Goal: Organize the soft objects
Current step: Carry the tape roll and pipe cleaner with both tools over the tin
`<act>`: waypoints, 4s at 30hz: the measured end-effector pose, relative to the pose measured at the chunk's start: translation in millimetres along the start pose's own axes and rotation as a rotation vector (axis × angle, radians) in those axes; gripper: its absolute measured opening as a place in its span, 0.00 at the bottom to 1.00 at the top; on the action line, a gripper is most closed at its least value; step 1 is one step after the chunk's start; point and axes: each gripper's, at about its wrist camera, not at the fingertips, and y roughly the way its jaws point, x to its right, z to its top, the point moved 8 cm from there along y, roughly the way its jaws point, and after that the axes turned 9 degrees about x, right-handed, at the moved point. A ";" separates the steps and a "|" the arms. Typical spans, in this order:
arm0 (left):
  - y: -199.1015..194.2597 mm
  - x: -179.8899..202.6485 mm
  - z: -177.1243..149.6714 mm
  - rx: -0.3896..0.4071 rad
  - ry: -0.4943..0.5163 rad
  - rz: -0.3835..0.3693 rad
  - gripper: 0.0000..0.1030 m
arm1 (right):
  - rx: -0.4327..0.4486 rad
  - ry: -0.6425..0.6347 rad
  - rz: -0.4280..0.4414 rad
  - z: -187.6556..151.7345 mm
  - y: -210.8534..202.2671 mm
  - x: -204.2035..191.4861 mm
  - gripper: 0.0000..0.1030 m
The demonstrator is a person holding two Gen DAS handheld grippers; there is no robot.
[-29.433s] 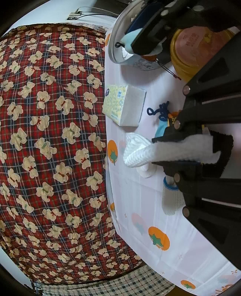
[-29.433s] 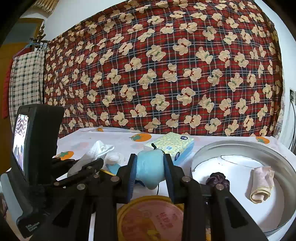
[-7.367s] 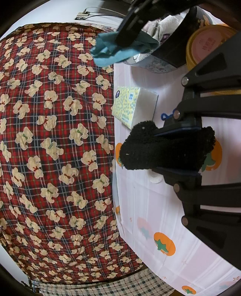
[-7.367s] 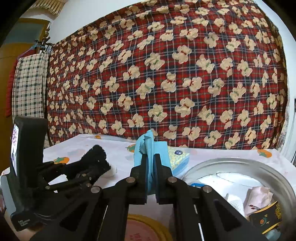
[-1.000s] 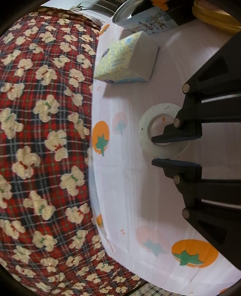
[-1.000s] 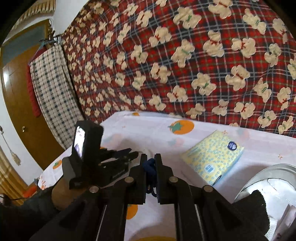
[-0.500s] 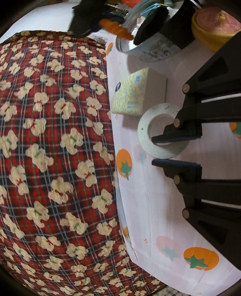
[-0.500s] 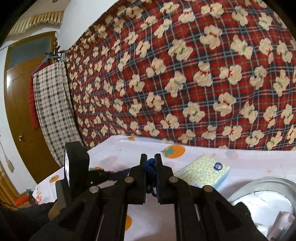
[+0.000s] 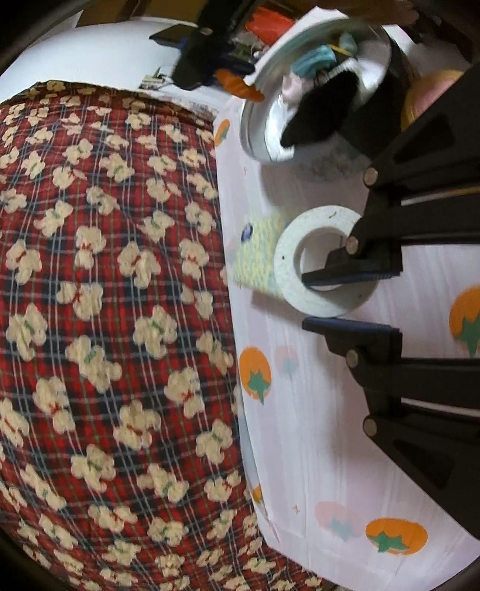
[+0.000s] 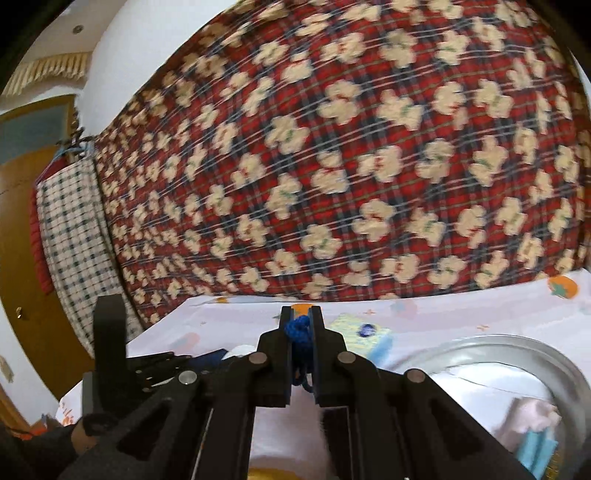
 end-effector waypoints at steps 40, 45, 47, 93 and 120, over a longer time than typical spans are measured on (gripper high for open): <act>6.7 161.1 33.7 -0.090 0.173 -0.204 0.15 | 0.029 0.059 -0.299 11.2 -94.5 120.7 0.08; 6.3 171.3 31.0 -0.097 0.185 -0.215 0.15 | 0.032 0.062 -0.315 11.2 -101.1 125.9 0.08; 6.1 175.7 30.0 -0.100 0.189 -0.221 0.15 | 0.033 0.065 -0.321 10.9 -103.8 128.7 0.08; 1.1 225.2 6.7 -0.108 0.187 -0.251 0.15 | 0.010 0.092 -0.407 -3.0 -134.0 162.1 0.08; 14.3 223.4 -4.8 -0.153 0.174 -0.220 0.15 | -0.035 0.074 -0.401 -12.5 -116.8 167.8 0.08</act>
